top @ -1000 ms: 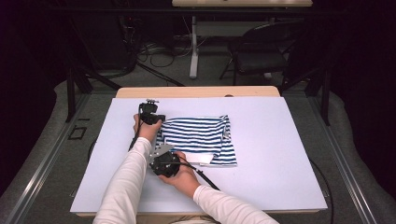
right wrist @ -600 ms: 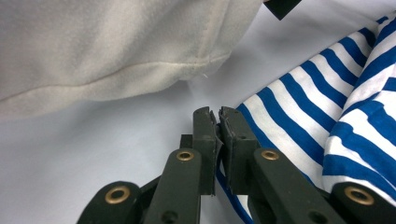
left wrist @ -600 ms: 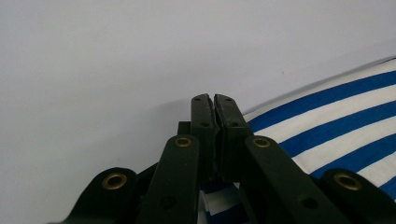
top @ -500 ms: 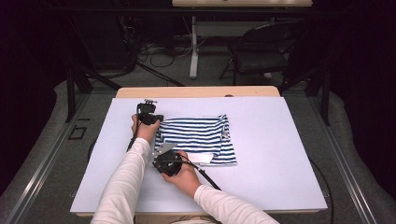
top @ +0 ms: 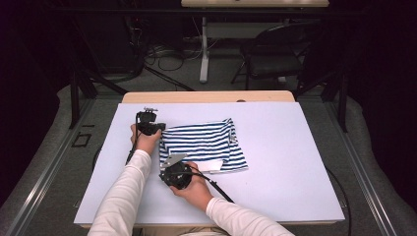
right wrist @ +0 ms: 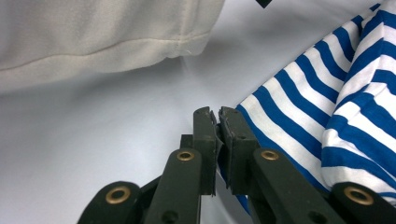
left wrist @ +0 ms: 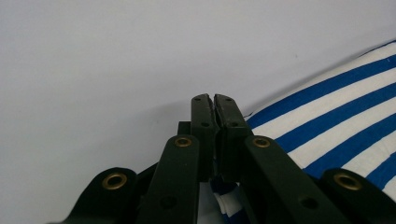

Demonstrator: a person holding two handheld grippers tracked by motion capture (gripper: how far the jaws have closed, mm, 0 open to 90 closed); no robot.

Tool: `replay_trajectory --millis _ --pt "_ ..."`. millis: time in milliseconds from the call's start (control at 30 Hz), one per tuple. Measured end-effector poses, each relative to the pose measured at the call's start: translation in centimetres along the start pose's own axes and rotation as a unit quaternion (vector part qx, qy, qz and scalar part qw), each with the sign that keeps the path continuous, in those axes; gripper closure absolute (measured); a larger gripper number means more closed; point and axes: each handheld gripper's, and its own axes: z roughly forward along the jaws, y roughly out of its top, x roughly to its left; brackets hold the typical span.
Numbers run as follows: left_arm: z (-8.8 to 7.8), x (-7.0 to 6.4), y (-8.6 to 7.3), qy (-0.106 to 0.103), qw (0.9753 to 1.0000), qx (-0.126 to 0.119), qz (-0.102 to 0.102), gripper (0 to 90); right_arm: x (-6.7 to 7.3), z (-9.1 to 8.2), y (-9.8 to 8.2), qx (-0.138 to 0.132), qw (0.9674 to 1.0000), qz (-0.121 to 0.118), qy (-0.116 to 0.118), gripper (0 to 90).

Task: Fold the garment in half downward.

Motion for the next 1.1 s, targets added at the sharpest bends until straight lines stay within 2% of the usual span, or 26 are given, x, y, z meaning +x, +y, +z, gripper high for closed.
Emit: replay_trajectory --millis 300,367,633,833,1100 --pt "-1.4 0.9 -1.6 0.001 1.0000 -0.006 0.002 87.4 0.7 -0.3 -0.3 0.000 0.9999 -0.006 0.016 85.6" --pt "-1.6 1.1 -2.0 -0.001 0.9999 -0.009 -0.007 87.5 0.9 -0.5 -0.4 0.003 0.9998 -0.005 0.019 85.6" --pt "-2.7 1.5 -3.5 0.003 0.9999 -0.015 -0.008 87.5 1.5 -0.9 -0.8 0.002 0.9994 -0.009 0.033 85.7" --pt "-3.4 1.7 -4.4 0.009 0.9997 -0.021 0.001 87.5 2.0 -1.1 -0.9 0.002 0.9990 -0.008 0.044 85.7" --pt "-4.1 2.1 -5.0 0.007 0.9997 -0.022 -0.006 87.5 2.7 -1.0 -0.8 0.000 0.9984 -0.010 0.056 85.7"
